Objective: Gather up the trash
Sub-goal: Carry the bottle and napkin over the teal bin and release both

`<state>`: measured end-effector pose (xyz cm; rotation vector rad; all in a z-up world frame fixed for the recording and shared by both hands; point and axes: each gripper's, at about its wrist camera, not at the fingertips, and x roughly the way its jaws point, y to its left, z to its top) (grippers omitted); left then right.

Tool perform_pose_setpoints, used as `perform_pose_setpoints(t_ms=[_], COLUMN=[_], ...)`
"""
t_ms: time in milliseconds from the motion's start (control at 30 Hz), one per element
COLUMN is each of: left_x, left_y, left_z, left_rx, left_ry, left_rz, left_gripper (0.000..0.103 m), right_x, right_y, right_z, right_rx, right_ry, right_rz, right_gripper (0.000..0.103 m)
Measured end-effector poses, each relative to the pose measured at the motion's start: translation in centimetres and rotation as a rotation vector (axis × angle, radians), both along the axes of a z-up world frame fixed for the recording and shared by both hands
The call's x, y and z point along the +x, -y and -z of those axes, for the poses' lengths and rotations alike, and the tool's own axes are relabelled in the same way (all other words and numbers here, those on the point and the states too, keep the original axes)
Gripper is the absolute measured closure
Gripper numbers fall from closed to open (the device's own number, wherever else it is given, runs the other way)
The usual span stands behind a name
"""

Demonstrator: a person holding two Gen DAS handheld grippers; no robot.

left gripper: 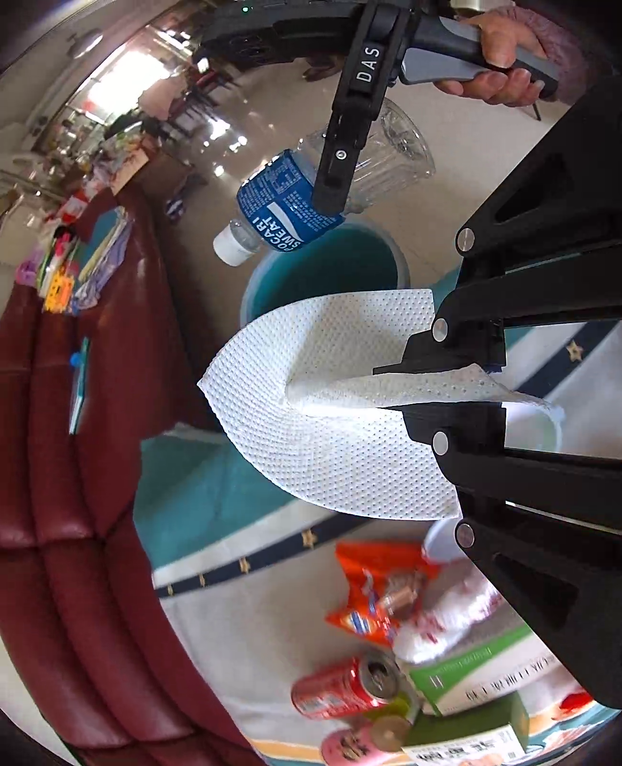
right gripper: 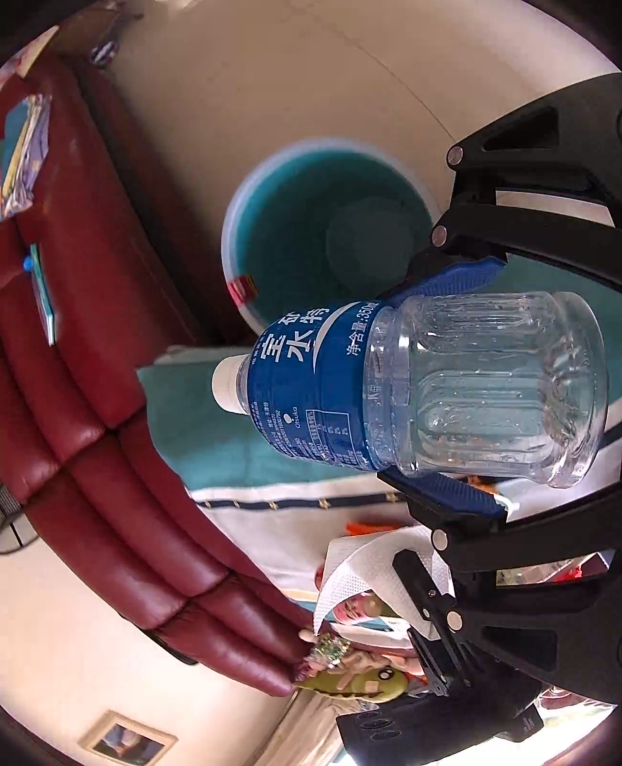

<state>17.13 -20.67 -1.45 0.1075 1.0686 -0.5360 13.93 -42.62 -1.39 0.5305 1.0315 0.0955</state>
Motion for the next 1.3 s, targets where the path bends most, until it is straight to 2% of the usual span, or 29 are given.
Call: perform_pose_setpoints(t_ms=[300, 333, 367, 400, 433, 467, 700, 833, 1100, 1233, 1300], left_x=[3.7, 4.2, 4.5, 4.8, 4.9, 5.1, 6.5, 6.7, 6.6, 6.3, 6.1], left_y=[9.9, 10.5, 11.0, 11.4, 11.6, 11.6, 10.8, 10.0, 9.0, 8.3, 7.9], left_z=[6.3, 6.8, 7.2, 7.5, 7.8, 7.9, 8.6, 8.0, 6.9, 6.5, 6.3], left_rx=[0.063, 0.067, 0.071, 0.081, 0.085, 0.085, 0.086, 0.077, 0.073, 0.065, 0.057], left_ry=[-0.128, -0.137, -0.138, -0.135, -0.131, -0.126, -0.142, -0.123, -0.113, -0.100, -0.105], left_rz=[0.127, 0.134, 0.135, 0.130, 0.125, 0.123, 0.083, 0.069, 0.054, 0.046, 0.041], left_gripper=[0.093, 0.086, 0.070, 0.061, 0.047, 0.043, 0.031, 0.016, 0.011, 0.007, 0.007], right_x=[0.7, 1.0, 1.0, 1.3, 1.5, 1.7, 3.6, 4.5, 5.9, 6.1, 5.8], right_y=[6.5, 6.9, 7.1, 7.5, 7.6, 7.8, 7.4, 7.1, 6.2, 5.6, 5.4], right_z=[4.6, 5.1, 5.5, 6.0, 6.5, 6.9, 8.9, 9.7, 11.5, 11.7, 11.5], right_rx=[0.013, 0.018, 0.022, 0.025, 0.025, 0.026, 0.032, 0.030, 0.004, 0.009, 0.001], right_ry=[-0.110, -0.119, -0.129, -0.138, -0.148, -0.157, -0.196, -0.206, -0.267, -0.270, -0.264], right_rz=[0.130, 0.140, 0.148, 0.151, 0.152, 0.151, 0.133, 0.126, 0.100, 0.100, 0.100], right_gripper=[0.041, 0.041, 0.041, 0.041, 0.041, 0.041, 0.041, 0.041, 0.040, 0.031, 0.030])
